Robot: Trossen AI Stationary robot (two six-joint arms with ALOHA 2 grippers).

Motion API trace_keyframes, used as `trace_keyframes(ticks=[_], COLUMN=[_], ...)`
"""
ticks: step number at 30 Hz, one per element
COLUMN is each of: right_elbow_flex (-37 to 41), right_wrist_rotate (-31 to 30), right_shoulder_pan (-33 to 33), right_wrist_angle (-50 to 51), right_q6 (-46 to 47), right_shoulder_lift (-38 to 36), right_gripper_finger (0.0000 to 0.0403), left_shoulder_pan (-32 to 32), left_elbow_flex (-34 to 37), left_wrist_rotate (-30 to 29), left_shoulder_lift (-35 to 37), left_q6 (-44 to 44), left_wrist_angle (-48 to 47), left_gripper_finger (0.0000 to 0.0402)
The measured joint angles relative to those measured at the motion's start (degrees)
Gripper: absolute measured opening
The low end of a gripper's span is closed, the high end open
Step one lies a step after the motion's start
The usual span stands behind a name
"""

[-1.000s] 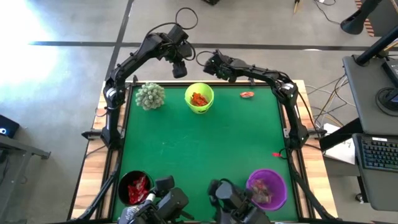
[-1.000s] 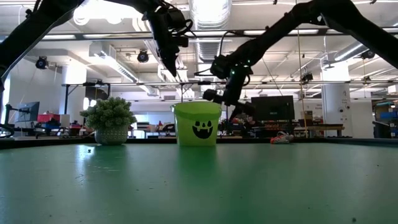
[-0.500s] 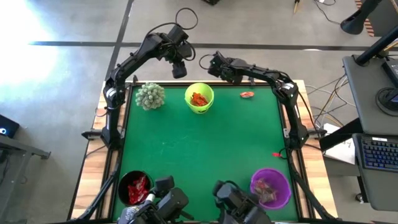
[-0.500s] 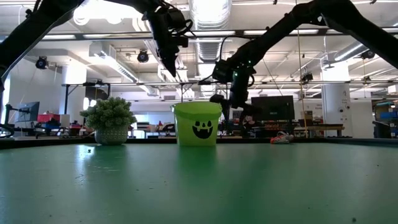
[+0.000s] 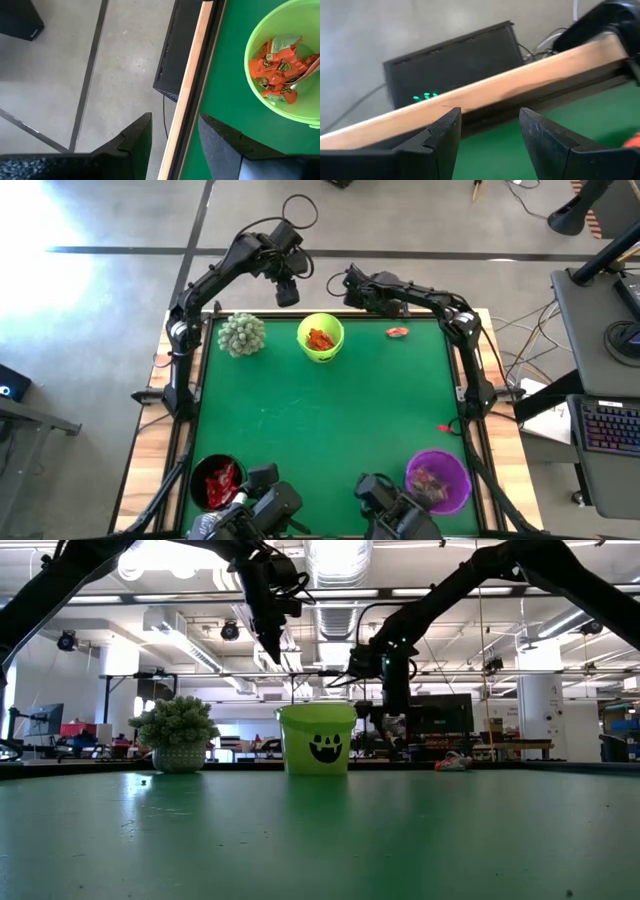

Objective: Organize candy in baskets
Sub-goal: Put the orange chocolate bar into the green bucket

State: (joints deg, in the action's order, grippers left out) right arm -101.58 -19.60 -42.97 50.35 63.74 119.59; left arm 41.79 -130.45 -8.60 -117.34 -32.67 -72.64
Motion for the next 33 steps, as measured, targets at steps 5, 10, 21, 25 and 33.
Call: trace_keyframes(ticks=[5,10,21,25,33], right_elbow_flex=[0.1,0.8,0.8,0.8,0.8], right_wrist_rotate=[-1.2,-1.5,-1.0,-1.0,-1.6], right_shoulder_pan=[-0.9,-1.1,1.4,3.1,3.1], right_wrist_angle=[5.2,8.0,7.6,6.8,2.2], right_q6=[-0.3,-0.3,-0.6,-1.0,9.3], right_shoulder_lift=[0.0,0.0,-0.2,-0.5,-0.2], right_gripper_finger=[0.0194,0.0194,0.0194,0.0194,0.0194], left_shoulder_pan=[0.2,0.5,0.7,0.7,0.7], left_elbow_flex=[0.0,0.0,0.0,0.0,0.0], left_wrist_rotate=[0.0,0.0,0.0,0.1,0.2], left_shoulder_lift=[0.0,0.0,0.0,0.0,0.0], left_q6=[0.0,0.0,0.0,0.0,0.5], left_wrist_angle=[-0.5,-0.7,-0.6,-0.6,-0.7], left_gripper_finger=[0.0144,0.0144,0.0144,0.0144,0.0144])
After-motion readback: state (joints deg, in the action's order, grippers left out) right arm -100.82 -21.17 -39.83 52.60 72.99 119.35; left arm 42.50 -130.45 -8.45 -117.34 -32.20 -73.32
